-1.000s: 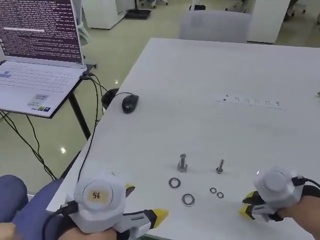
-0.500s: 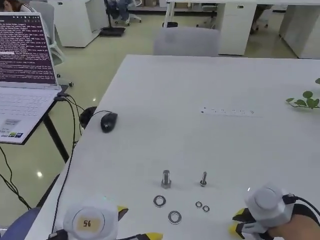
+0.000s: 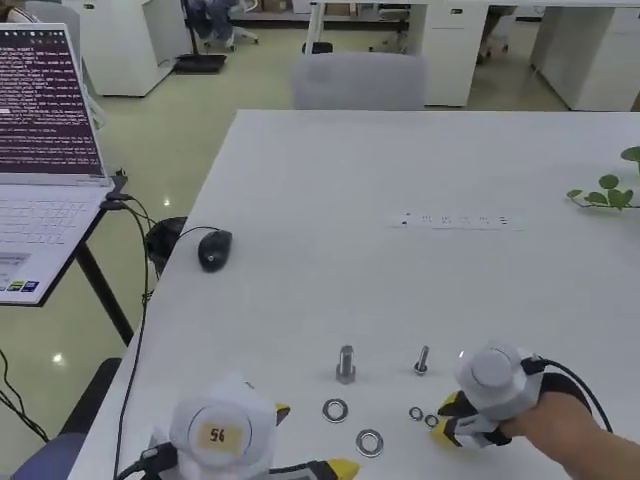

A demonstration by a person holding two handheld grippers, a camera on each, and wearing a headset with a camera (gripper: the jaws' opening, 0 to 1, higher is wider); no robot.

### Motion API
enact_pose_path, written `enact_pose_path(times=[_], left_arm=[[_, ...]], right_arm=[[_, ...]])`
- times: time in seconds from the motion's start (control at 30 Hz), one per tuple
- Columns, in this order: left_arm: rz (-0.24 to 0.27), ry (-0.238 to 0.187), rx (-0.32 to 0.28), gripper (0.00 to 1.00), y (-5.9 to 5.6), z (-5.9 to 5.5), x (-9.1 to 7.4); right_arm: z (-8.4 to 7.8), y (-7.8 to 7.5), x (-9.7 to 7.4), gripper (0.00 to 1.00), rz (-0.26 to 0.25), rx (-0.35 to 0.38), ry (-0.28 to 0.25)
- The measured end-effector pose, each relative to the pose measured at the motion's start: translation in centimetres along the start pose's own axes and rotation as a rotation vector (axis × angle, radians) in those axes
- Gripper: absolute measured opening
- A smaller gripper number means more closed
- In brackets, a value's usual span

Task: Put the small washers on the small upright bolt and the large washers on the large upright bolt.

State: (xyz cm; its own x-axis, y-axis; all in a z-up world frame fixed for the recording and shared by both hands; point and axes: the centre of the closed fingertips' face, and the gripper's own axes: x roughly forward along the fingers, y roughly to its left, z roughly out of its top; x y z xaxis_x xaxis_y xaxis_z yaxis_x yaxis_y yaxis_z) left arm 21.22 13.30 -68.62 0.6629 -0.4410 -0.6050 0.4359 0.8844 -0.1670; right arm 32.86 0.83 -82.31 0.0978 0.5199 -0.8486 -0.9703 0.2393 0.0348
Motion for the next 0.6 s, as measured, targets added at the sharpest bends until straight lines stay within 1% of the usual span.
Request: enact_pose_path(times=[0.03,0.13,0.17,0.2,0.23,0.27,0.3,0.33,0.47,0.53,0.6], left_arm=[[0.002,0.000,-0.002,0.59,0.2,-0.1,-0.1],[0.017,0.001,-0.008,0.59,0.9,-0.7,-0.5],[0.024,0.001,-0.018,0.59,1.1,-0.9,-0.7],[0.029,0.000,-0.022,0.58,1.3,-1.0,-0.8],[0.035,0.001,-0.025,0.58,1.5,-1.1,-0.9],[0.040,0.002,-0.028,0.58,1.6,-1.2,-1.0],[0.048,0.000,-0.033,0.58,1.8,-1.2,-1.2],[0.053,-0.003,-0.037,0.58,1.8,-1.2,-1.2],[0.070,-0.011,-0.047,0.58,2.0,-1.1,-1.3],[0.075,-0.010,-0.045,0.58,1.9,-1.0,-1.3],[0.076,-0.010,-0.042,0.58,1.8,-1.0,-1.2]], right_arm=[[0.2,-0.2,0.1,0.20,0.010,-0.031,0.002],[0.4,-0.4,0.1,0.17,0.010,-0.047,0.009],[0.4,-0.5,0.0,0.16,0.015,-0.062,0.020],[0.4,-0.4,0.0,0.16,0.022,-0.061,0.025],[0.2,-0.1,-0.1,0.17,0.047,-0.075,0.041],[0.1,-0.1,-0.2,0.18,0.050,-0.100,0.054],[-0.1,-0.2,-0.2,0.18,0.041,-0.145,0.073],[0.0,-0.1,-0.2,0.18,0.045,-0.157,0.073],[0.0,-0.2,-0.1,0.18,0.050,-0.162,0.077],[-0.2,-0.3,-0.1,0.15,0.048,-0.183,0.089],[-0.2,-0.3,-0.1,0.14,0.051,-0.174,0.086]])
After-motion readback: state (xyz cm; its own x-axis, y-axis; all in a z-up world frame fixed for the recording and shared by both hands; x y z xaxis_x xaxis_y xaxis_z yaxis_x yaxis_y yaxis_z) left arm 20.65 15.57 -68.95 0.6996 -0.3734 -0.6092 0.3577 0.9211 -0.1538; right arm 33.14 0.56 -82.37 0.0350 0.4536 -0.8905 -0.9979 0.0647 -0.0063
